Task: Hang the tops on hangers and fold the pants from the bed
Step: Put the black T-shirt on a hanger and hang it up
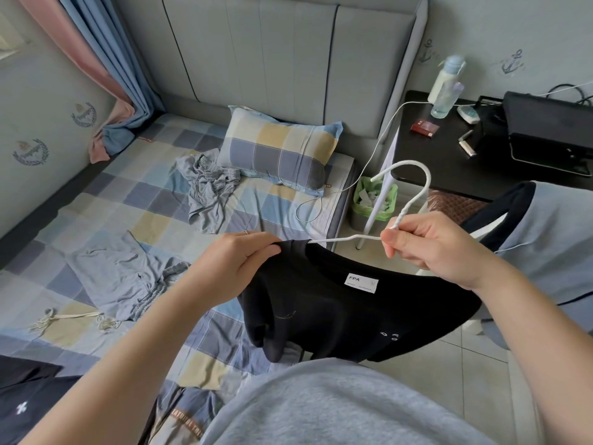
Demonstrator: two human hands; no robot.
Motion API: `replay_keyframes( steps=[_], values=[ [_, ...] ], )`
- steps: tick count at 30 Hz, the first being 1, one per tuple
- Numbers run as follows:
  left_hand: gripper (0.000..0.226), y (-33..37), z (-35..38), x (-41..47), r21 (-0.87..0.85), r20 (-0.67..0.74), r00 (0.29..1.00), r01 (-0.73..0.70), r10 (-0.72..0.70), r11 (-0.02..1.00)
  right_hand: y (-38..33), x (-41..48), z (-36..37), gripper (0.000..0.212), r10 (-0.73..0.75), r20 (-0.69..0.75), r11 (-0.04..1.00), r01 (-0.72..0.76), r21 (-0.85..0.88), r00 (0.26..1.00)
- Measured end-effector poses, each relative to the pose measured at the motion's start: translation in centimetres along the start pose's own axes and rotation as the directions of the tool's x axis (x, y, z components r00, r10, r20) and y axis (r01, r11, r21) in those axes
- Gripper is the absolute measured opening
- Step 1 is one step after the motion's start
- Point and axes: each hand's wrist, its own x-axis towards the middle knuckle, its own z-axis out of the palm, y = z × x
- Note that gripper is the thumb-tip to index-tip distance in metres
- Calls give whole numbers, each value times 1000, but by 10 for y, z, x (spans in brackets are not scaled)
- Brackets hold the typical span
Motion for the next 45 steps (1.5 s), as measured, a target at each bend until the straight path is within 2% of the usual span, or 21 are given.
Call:
replay_keyframes(
  steps=[3, 8, 13, 16, 18, 21, 26, 29, 30, 32, 34, 36, 38, 41, 45],
  values=[
    [15, -8, -6, 1, 62, -30, 1000, 5, -4, 998, 0, 0, -1, 44, -3, -7, 1000, 3, 10, 1000],
    [22, -10, 1, -9, 196, -180, 982, 97, -62, 976, 0, -2, -4, 38, -3, -22, 1000, 3, 20, 1000],
    [26, -12, 12, -10, 167, -165, 982, 114, -86, 979, -3, 0, -5, 42, 10, -35, 1000, -10, 19, 999],
    [22, -19, 16, -14, 130, -224, 966, 157, -125, 979, -2, -1, -9, 41, 13, -50, 999, -11, 35, 999],
    [27, -22, 15, -17, 96, -249, 955, 187, -158, 978, -1, -3, -11, 40, 25, -56, 999, -23, 37, 998],
    [32, -25, 7, -18, 94, -230, 966, 145, -121, 985, 3, -3, -13, 39, 62, -53, 998, -60, 26, 997],
    [21, -28, -6, -18, 205, -226, 966, -83, 129, 975, 8, -3, -21, 38, 144, -29, 988, -143, 53, 989],
    [25, -30, -9, -17, 267, -231, 955, -120, 184, 956, 12, -2, -20, 37, 170, 0, 982, -169, 80, 985],
    [27, -31, -9, -17, 265, -229, 959, -102, 166, 959, 12, -2, -19, 37, 166, 11, 981, -167, 94, 986],
    [23, -30, -9, -16, 179, -235, 971, 7, 36, 984, 13, -3, -17, 36, 145, 32, 980, -148, 132, 989],
    [29, -29, -8, -12, -22, -171, 975, 138, -140, 990, 12, -4, -13, 37, 123, 45, 978, -129, 162, 991],
    [32, -25, -6, -8, -160, -76, 970, 215, -229, 963, 10, -3, -6, 38, 98, 43, 981, -104, 165, 994],
    [34, -15, -1, -7, -141, -36, 978, 200, -207, 970, 8, -1, 3, 39, 76, 22, 986, -78, 150, 997],
    [32, 1, 9, -6, -31, 8, 996, 93, -93, 995, 6, 4, 13, 42, 35, -21, 996, -33, 87, 999],
    [19, 8, 10, -1, 28, -39, 998, 42, -41, 999, 6, 5, 15, 34, -40, -113, 999, 41, 10, 993]
  ],
)
